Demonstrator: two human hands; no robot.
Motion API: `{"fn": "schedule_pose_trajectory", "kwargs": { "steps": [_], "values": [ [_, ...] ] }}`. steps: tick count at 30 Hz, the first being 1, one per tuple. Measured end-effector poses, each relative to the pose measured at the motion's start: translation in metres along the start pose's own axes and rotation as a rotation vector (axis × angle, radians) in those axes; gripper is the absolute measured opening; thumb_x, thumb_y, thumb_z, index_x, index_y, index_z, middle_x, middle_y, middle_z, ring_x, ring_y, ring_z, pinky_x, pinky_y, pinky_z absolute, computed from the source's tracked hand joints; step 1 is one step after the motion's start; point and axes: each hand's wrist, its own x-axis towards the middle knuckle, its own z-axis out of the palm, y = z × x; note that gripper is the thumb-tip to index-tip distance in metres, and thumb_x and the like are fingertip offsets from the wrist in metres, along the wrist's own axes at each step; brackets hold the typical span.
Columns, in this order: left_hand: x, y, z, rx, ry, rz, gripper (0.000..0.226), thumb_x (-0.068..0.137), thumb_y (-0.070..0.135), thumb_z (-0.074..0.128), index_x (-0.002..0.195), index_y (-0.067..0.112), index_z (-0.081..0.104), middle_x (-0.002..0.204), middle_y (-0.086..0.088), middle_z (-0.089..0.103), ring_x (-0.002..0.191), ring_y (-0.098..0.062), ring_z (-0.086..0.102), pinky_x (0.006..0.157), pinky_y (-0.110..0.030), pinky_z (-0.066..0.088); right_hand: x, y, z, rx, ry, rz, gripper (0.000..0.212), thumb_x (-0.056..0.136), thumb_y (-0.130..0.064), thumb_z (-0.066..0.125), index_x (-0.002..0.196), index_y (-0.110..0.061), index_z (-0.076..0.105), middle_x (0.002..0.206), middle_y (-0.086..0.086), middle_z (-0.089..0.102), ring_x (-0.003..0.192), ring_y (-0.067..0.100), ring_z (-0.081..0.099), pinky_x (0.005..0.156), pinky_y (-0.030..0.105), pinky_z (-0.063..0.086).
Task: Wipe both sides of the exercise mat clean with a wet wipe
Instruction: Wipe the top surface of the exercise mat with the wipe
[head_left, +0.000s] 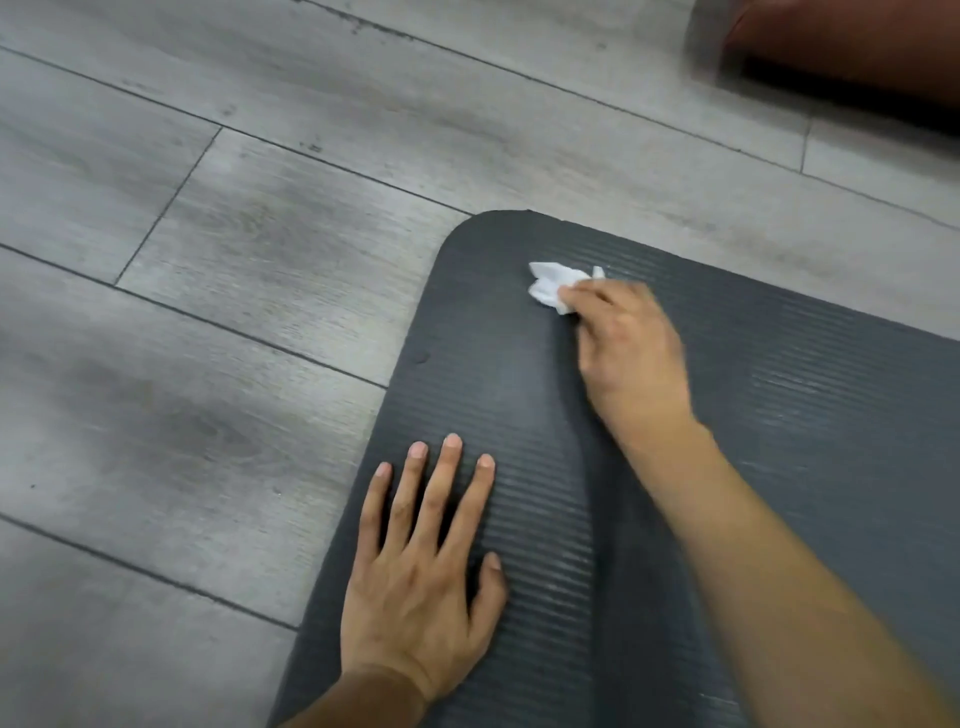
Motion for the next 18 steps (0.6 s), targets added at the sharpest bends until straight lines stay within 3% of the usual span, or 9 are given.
{"fn": "schedule_pose_trajectory", "kwargs": {
  "steps": [3, 5, 7, 9, 11, 13, 15, 18],
  "values": [
    [0.000, 0.001, 0.000, -0.005, 0.007, 0.000, 0.078, 0.087, 0.044, 0.048, 0.160, 0.020, 0.036, 0.170, -0.009, 0.024, 0.156, -0.033, 0.023, 0.122, -0.059, 0.023, -0.045, 0.067, -0.046, -0.097, 0.065, 0.390, 0.039, 0.079, 0.007, 0.052, 0.110, -0.006, 0.071, 0.111, 0.017, 0.068, 0.097, 0.039, 0.057, 0.089, 0.040, 0.046],
    [-0.001, 0.002, 0.001, 0.007, -0.002, 0.001, 0.077, 0.088, 0.044, 0.048, 0.160, 0.020, 0.034, 0.170, -0.009, 0.024, 0.156, -0.033, 0.023, 0.123, -0.059, 0.022, -0.049, 0.058, -0.042, -0.124, 0.121, 0.586, 0.039, 0.082, 0.002, 0.047, 0.111, -0.006, 0.072, 0.107, 0.017, 0.067, 0.094, 0.041, 0.056, 0.083, 0.040, 0.046],
    [-0.001, 0.002, 0.000, -0.003, 0.001, -0.004, 0.077, 0.088, 0.044, 0.047, 0.160, 0.020, 0.035, 0.170, -0.009, 0.024, 0.157, -0.033, 0.022, 0.123, -0.059, 0.023, -0.030, 0.016, -0.017, -0.025, 0.150, 0.492, 0.035, 0.078, 0.002, 0.050, 0.103, -0.007, 0.073, 0.101, 0.015, 0.068, 0.091, 0.040, 0.058, 0.082, 0.037, 0.043],
    [-0.001, 0.001, 0.001, -0.006, 0.013, -0.002, 0.076, 0.087, 0.043, 0.048, 0.159, 0.020, 0.038, 0.169, -0.009, 0.026, 0.156, -0.033, 0.023, 0.122, -0.059, 0.023, -0.002, -0.047, 0.017, 0.115, 0.102, 0.207, 0.031, 0.076, 0.004, 0.055, 0.096, -0.010, 0.074, 0.098, 0.009, 0.069, 0.090, 0.034, 0.060, 0.083, 0.033, 0.042],
    [0.000, 0.001, 0.002, -0.011, 0.027, 0.017, 0.074, 0.087, 0.043, 0.048, 0.156, 0.018, 0.043, 0.168, -0.011, 0.029, 0.156, -0.034, 0.025, 0.122, -0.059, 0.022, 0.015, -0.100, 0.040, 0.133, 0.003, -0.002, 0.030, 0.081, -0.001, 0.048, 0.091, -0.011, 0.074, 0.095, 0.004, 0.068, 0.087, 0.029, 0.057, 0.077, 0.035, 0.048],
    [0.000, 0.000, 0.001, -0.007, 0.015, 0.022, 0.074, 0.087, 0.042, 0.048, 0.157, 0.018, 0.042, 0.168, -0.011, 0.029, 0.156, -0.035, 0.025, 0.123, -0.059, 0.021, 0.015, -0.104, 0.040, 0.143, -0.064, -0.103, 0.031, 0.084, -0.004, 0.044, 0.092, -0.012, 0.073, 0.095, 0.002, 0.067, 0.088, 0.027, 0.056, 0.072, 0.038, 0.052],
    [-0.001, 0.000, 0.000, 0.011, 0.000, 0.012, 0.076, 0.088, 0.043, 0.047, 0.159, 0.020, 0.037, 0.169, -0.009, 0.026, 0.156, -0.033, 0.023, 0.124, -0.058, 0.020, -0.008, -0.067, 0.027, 0.139, -0.057, -0.087, 0.026, 0.082, 0.000, 0.055, 0.098, -0.011, 0.073, 0.101, 0.004, 0.068, 0.090, 0.030, 0.059, 0.075, 0.040, 0.054],
    [0.000, 0.001, -0.001, 0.013, 0.001, 0.011, 0.075, 0.090, 0.044, 0.045, 0.161, 0.020, 0.034, 0.170, -0.008, 0.024, 0.157, -0.032, 0.022, 0.124, -0.058, 0.020, -0.058, 0.008, -0.019, 0.017, 0.045, 0.160, 0.034, 0.081, 0.004, 0.057, 0.109, -0.010, 0.072, 0.111, 0.008, 0.068, 0.094, 0.035, 0.060, 0.086, 0.038, 0.049]
  ]
}}
